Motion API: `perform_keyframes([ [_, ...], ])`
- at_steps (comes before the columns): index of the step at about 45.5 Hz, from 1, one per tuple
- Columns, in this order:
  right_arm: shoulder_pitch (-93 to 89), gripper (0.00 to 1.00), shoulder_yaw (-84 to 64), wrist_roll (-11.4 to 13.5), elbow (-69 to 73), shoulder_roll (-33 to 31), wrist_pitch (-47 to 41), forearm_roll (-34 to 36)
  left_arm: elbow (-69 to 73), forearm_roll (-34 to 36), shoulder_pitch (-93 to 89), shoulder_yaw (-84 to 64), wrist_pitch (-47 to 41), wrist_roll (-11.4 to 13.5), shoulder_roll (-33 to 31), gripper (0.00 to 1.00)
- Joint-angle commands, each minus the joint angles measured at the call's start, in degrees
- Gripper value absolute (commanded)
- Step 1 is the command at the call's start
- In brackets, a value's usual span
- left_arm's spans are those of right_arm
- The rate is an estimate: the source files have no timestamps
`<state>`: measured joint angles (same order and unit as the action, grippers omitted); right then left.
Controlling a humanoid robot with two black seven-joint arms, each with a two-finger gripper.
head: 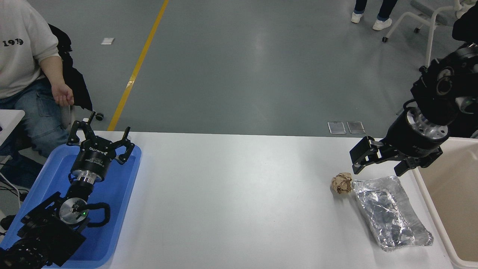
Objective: Pick up foil plate and place in dustbin
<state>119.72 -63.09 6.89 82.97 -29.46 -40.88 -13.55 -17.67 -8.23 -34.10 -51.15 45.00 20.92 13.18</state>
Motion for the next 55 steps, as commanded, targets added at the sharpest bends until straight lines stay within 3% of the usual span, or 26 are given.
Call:
perform_keyframes([
  [1,-0.27,1.0,-1.32,-0.03,-0.18,-1.48,-0.08,-0.43,0.01,0.05,0.0,0.0,0.0,0.0,0.0,1.0],
  [24,-8.0,1.0,-6.6,-0.03,-5.71,-6.84,1.85,-0.07,-0.08,0.05,0.0,0.0,0.0,-0.09,0.0,1.0],
  [37,-18.72,1.0,-7.04,-0.12,-6.15,-10.79,16.26,0.89,-0.08,0.05,0.0,0.0,0.0,-0.09,0.0,1.0],
  [55,-29.89,1.0,-5.9,0.05,-5.8,-14.04,21.62,21.8,0.01,0.05,0.0,0.0,0.0,-0.09,0.0,1.0],
])
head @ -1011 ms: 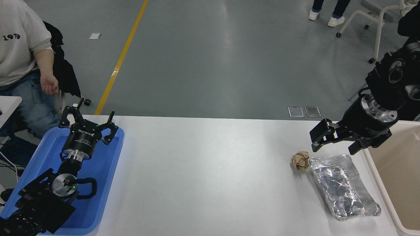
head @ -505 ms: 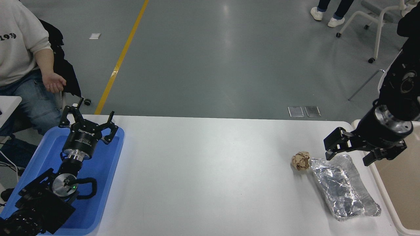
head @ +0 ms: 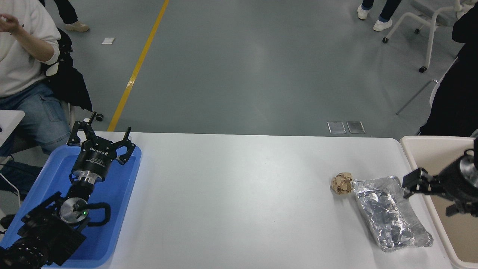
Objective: Pick up foil plate and place in dustbin
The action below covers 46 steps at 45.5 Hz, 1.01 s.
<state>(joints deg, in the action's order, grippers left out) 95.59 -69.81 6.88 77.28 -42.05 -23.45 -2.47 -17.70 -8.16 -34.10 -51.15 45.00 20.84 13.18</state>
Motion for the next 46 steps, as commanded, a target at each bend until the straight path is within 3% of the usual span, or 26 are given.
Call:
perform_keyframes([
  [1,-5.94,1.0,0.91,0.06,-0.11,-1.55,4.81,11.6,0.03,-0.01,0.0,0.0,0.0,-0.01,0.0,1.0],
  [11,-11.73,1.0,4.33,-0.03,-0.46,-1.81,11.66,19.25,0.03,-0.01,0.0,0.0,0.0,-0.01,0.0,1.0],
  [35,-29.67,1.0,22.44,-0.11,-6.08,-1.28,27.66,18.99,0.03,-0.01,0.0,0.0,0.0,0.07,0.0,1.0],
  [46,-32.48,0.86,22.44,-0.2,-9.69,-0.93,29.16,18.2,0.03,-0.01,0.0,0.0,0.0,-0.01,0.0,1.0],
])
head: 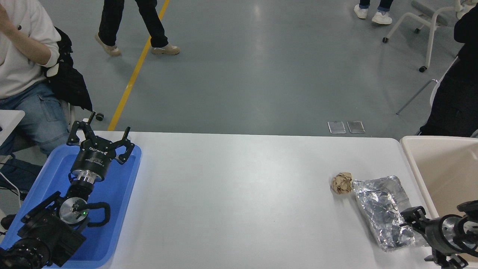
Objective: Pick up foil plate and place in dustbin
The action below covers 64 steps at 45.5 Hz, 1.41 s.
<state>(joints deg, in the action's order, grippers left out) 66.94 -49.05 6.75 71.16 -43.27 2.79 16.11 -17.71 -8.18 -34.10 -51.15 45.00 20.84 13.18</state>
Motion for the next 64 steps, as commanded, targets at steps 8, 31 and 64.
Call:
perform_keyframes([
  [8,-5.59,0.82,1.68,-0.07,-3.66,0.38,2.83,-0.38,0.04,0.01,0.0,0.0,0.0,-0.01,0.0,1.0],
  [31,-6.56,0.82,3.08,-0.07,-3.66,2.4,2.83,-0.38,-0.05,0.01,0.0,0.0,0.0,-0.01,0.0,1.0],
  [64,-8.85,0.0,3.96,-0.6,-4.28,4.78,8.54,-3.72,0.04,0.01,0.0,0.0,0.0,-0.01,0.0,1.0],
])
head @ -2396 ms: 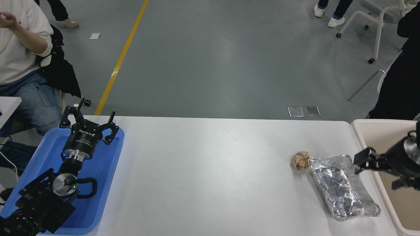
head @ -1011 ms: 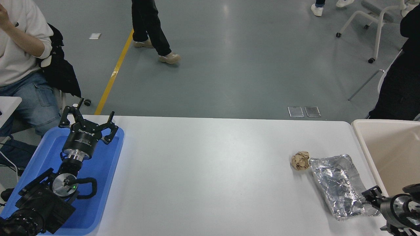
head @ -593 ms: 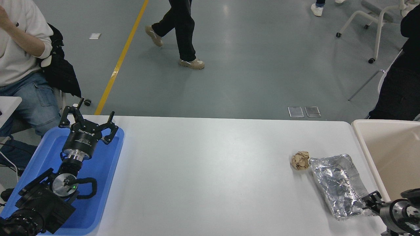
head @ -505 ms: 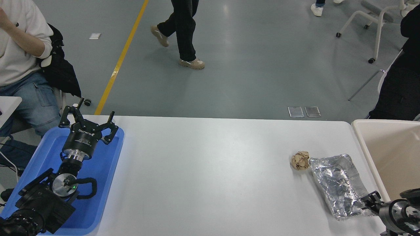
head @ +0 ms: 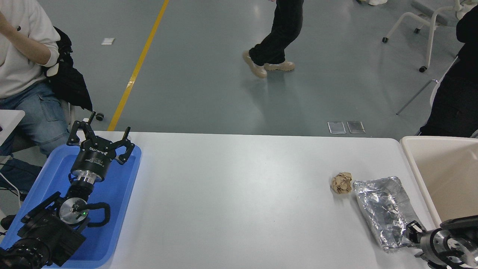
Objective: Pick up foil plate and place in dustbin
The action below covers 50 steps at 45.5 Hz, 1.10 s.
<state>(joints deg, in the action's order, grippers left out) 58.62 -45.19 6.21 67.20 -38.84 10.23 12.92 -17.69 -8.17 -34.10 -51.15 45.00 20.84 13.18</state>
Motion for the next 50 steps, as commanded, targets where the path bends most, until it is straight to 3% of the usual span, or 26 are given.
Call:
perform_keyframes([
  [1,-0.78,0.0,0.1,-0.06,-0.32,0.43,1.11,-0.53,-0.06,0.0,0.0,0.0,0.0,-0.01,0.0,1.0],
  [20,-1.31,0.0,0.8,-0.06,-1.11,1.75,2.17,-0.53,-0.06,0.0,0.0,0.0,0.0,-0.01,0.0,1.0],
  [33,4.48,0.0,-0.25,0.46,-0.93,-4.66,1.11,-2.02,-0.06,0.0,0.0,0.0,0.0,-0.01,0.0,1.0],
  [39,9.05,0.0,-1.65,0.73,-0.67,-7.65,-0.91,-5.89,0.03,0.0,0.0,0.0,0.0,-0.01,0.0,1.0],
  [50,19.51,0.0,-10.35,2.14,-0.14,-10.38,-7.23,-6.77,0.03,0.0,0.0,0.0,0.0,-0.01,0.0,1.0],
])
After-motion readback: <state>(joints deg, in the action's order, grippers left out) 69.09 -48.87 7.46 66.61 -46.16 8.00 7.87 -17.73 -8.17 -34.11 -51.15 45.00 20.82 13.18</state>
